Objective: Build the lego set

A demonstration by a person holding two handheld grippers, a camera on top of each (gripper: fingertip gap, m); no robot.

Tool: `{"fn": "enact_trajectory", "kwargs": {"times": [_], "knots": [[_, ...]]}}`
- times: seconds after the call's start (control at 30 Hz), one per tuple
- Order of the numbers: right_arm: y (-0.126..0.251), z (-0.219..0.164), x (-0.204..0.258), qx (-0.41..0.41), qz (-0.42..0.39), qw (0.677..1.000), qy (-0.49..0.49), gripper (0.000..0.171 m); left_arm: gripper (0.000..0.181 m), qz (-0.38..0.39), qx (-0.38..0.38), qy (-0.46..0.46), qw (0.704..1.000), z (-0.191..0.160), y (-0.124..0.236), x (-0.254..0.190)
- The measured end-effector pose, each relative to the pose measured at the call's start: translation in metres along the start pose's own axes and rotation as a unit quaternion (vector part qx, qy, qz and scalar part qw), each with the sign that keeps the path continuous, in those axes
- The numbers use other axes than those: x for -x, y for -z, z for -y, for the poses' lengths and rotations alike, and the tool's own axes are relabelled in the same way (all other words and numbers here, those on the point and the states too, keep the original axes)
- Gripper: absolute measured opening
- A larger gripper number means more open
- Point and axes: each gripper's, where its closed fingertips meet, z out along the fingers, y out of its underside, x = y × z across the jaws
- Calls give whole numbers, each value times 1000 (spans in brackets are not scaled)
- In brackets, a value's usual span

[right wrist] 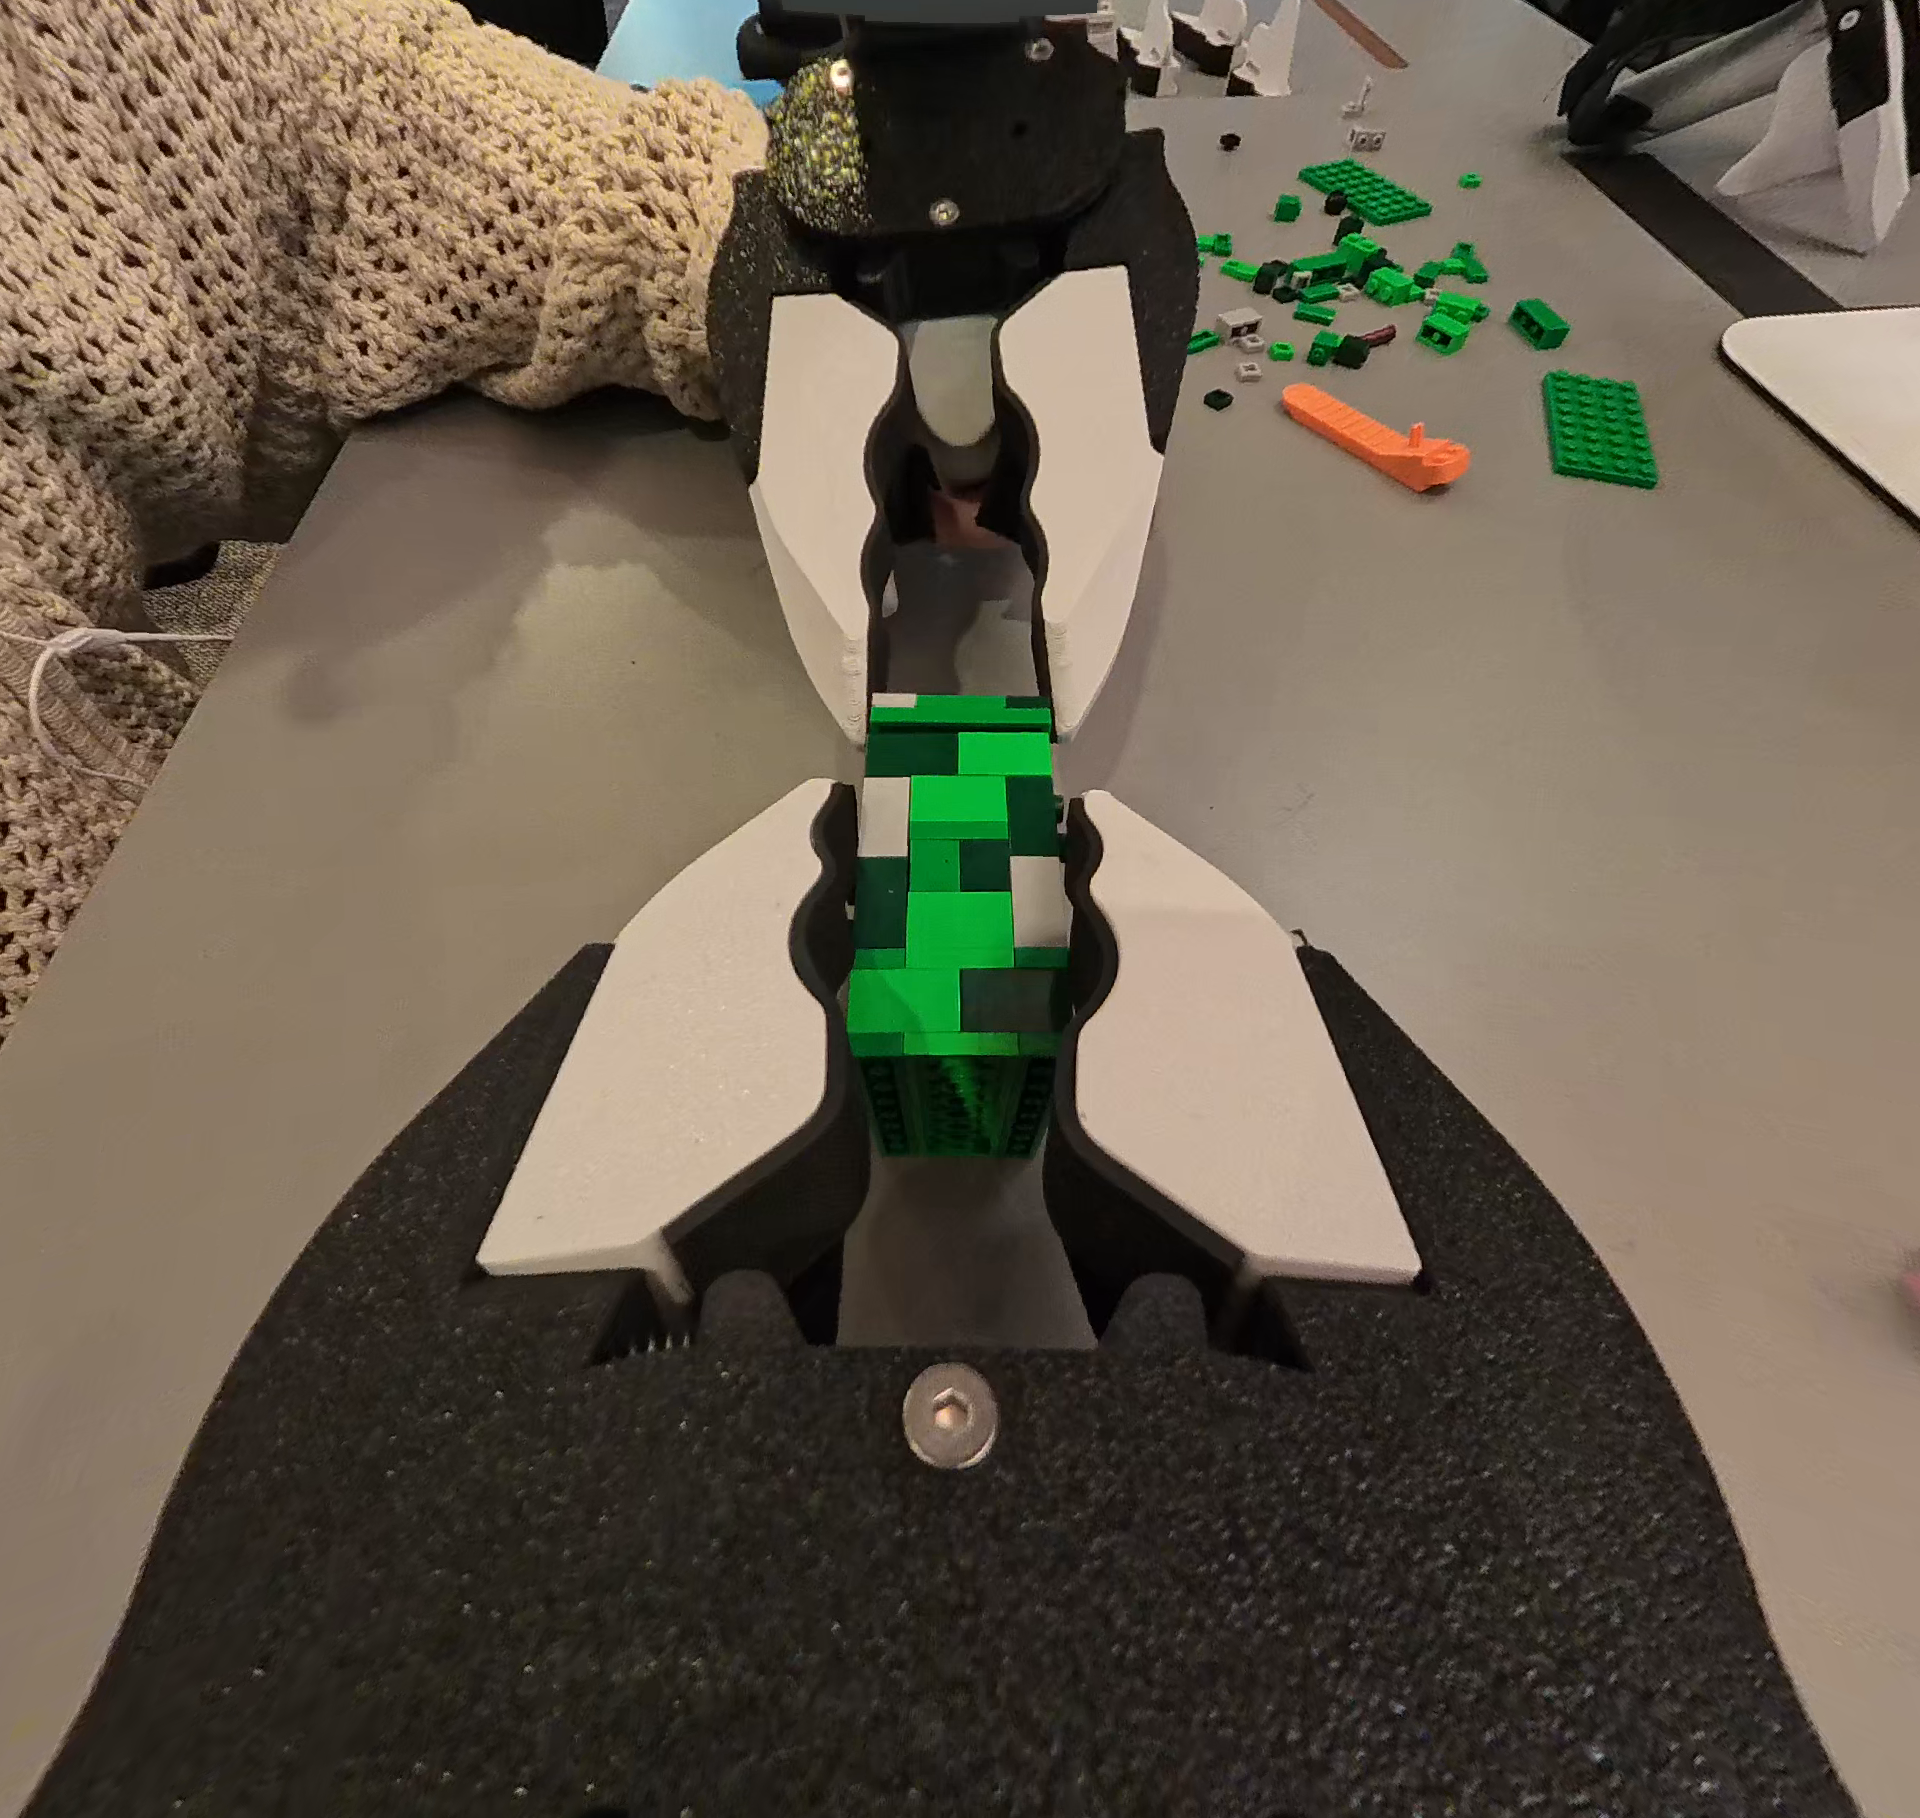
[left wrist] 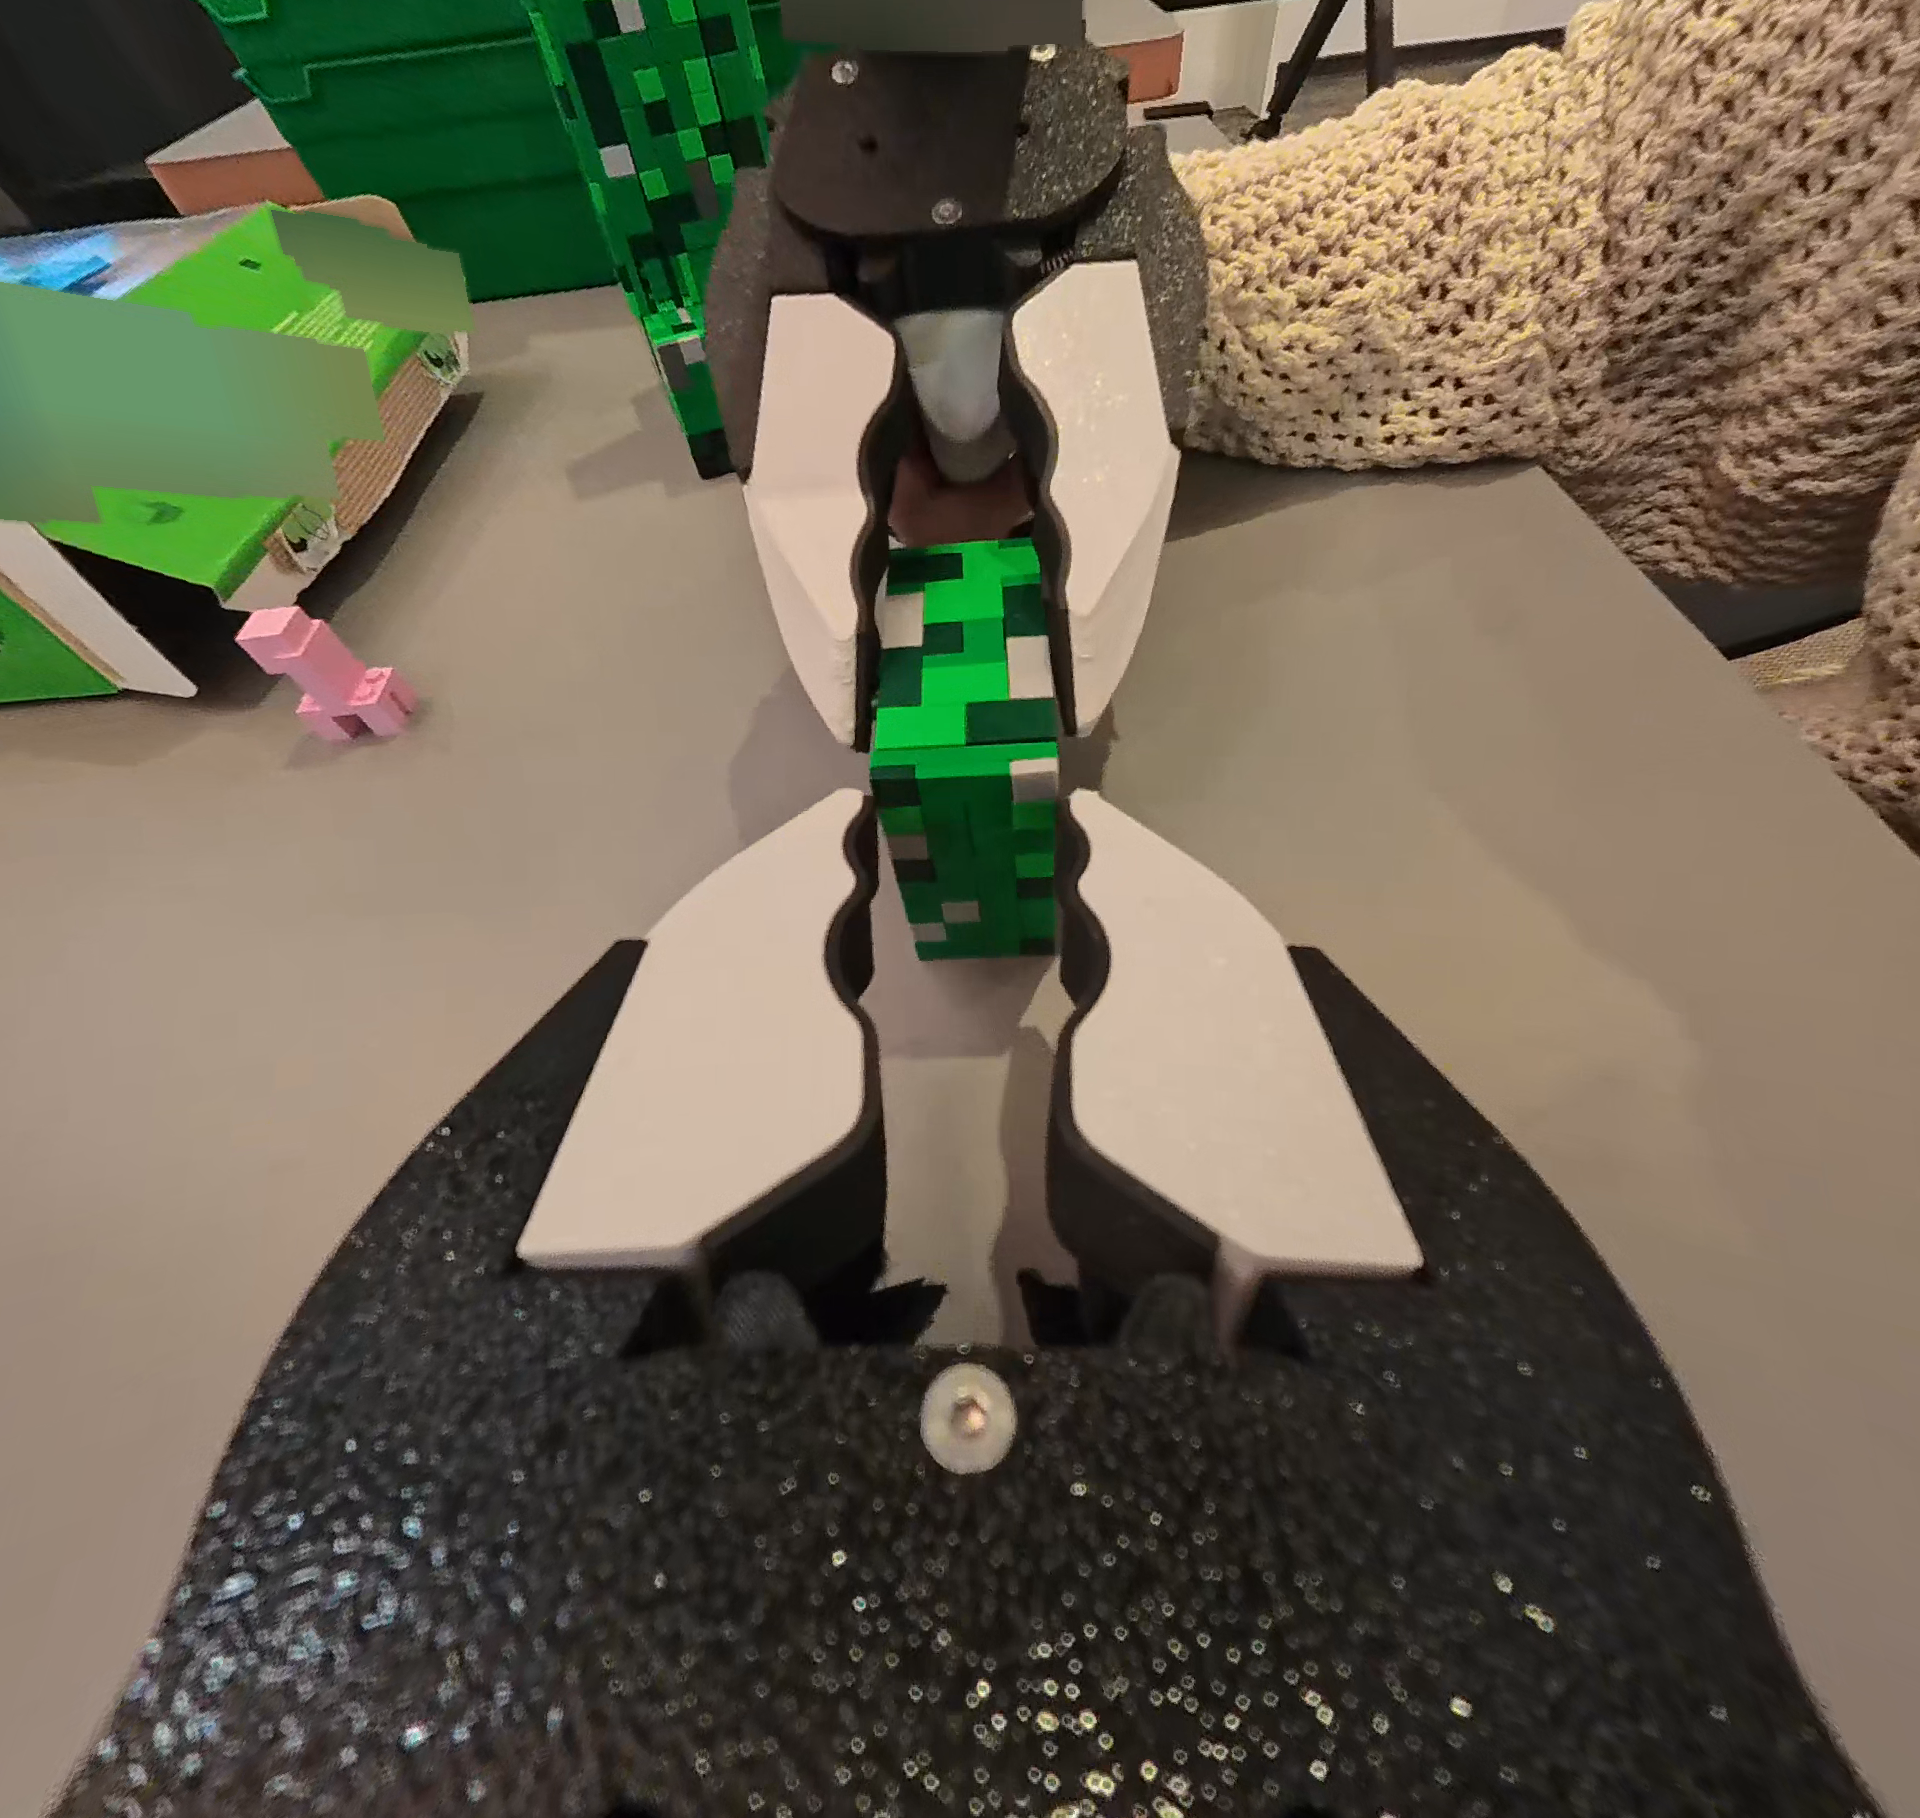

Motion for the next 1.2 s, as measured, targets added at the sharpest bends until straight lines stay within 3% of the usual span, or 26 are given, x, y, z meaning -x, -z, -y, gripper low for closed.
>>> {"fn": "enact_trajectory", "kwargs": {"times": [1.2], "knots": [[-1,3,0,-36,-7,999,-1,38,32,-27,-5,31,999,1,1,-5]]}}
